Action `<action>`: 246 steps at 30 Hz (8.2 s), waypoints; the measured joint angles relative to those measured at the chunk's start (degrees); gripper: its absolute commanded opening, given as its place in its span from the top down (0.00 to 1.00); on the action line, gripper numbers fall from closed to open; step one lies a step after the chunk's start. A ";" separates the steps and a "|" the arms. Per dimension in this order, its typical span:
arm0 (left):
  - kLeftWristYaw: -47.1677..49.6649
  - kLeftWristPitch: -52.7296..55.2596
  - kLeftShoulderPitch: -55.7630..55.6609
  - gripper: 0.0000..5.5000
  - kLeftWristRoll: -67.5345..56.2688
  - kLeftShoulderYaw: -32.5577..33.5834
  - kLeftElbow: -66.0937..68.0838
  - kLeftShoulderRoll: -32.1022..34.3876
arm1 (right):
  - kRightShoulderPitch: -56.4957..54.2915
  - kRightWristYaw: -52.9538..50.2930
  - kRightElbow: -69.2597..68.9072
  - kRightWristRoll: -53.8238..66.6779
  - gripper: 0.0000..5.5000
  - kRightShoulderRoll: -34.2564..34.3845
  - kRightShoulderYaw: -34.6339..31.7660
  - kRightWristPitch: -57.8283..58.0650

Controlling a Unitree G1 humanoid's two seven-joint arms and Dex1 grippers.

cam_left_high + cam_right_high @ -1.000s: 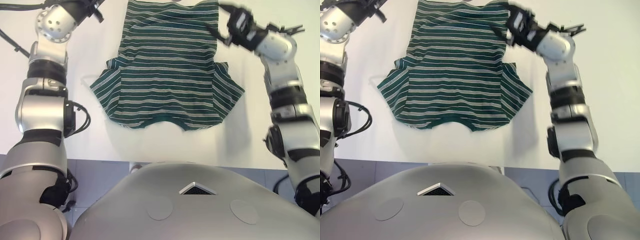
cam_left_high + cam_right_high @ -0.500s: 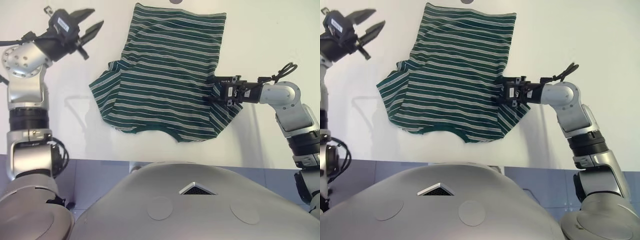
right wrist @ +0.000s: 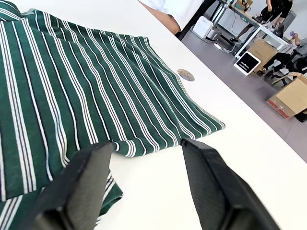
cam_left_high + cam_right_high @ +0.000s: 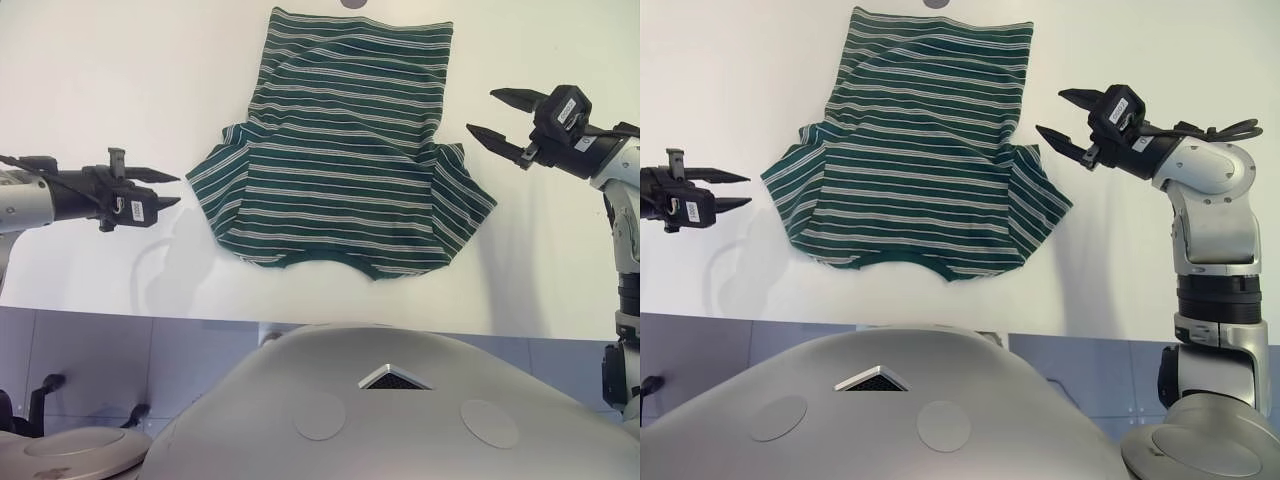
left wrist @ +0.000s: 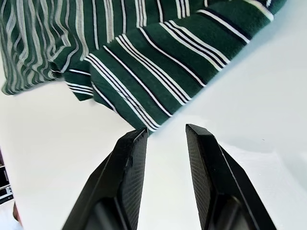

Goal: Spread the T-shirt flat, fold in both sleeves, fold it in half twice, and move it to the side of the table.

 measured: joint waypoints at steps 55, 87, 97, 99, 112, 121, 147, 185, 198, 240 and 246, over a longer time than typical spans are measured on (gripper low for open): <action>14.27 6.79 -7.91 1.00 3.98 -13.16 -11.19 -13.68 | -4.38 -1.45 7.28 -4.60 0.51 3.06 0.82 -2.68; 25.98 8.06 -12.08 0.28 10.26 -16.84 -4.77 -26.63 | 12.60 9.99 -1.50 -15.06 0.51 -14.56 2.57 -7.57; 25.98 7.06 -12.20 0.02 10.73 -16.85 -3.98 -26.33 | 18.48 11.68 -5.58 -14.94 0.51 -18.70 0.29 -5.69; 26.03 7.00 -12.21 0.02 10.83 -16.85 -3.91 -26.33 | 18.35 11.51 -5.87 -15.11 0.51 -18.68 0.57 -5.54; 26.70 5.81 -12.72 0.02 12.85 -16.86 -2.29 -26.33 | 14.74 9.59 -0.67 -13.18 0.79 -14.53 3.53 -7.91; 27.13 5.54 -13.18 0.02 13.00 -16.86 -1.22 -26.33 | 14.37 9.15 0.00 -12.51 1.00 -14.27 4.12 -8.02; 28.45 5.45 -14.40 0.02 14.12 -17.41 -0.07 -26.84 | 7.54 11.00 -11.25 4.96 1.00 -3.63 3.28 2.37; 2.48 1.31 7.14 0.02 -8.58 -4.50 -16.22 -1.74 | 21.56 20.60 -18.90 -2.43 0.56 -12.75 8.71 -3.11; 12.82 -11.94 2.41 0.02 3.23 -12.34 -8.56 -9.34 | 18.46 13.75 -19.31 -11.19 0.56 -9.52 16.02 -6.78; 11.96 -11.24 0.92 0.83 2.23 -18.51 -7.02 -5.67 | 17.92 8.95 -21.35 -17.36 0.93 -9.30 19.37 -11.95; 10.78 -10.84 1.86 1.00 1.31 -18.91 -7.03 -5.35 | 17.92 8.97 -21.37 -17.36 1.00 -9.27 19.37 -11.83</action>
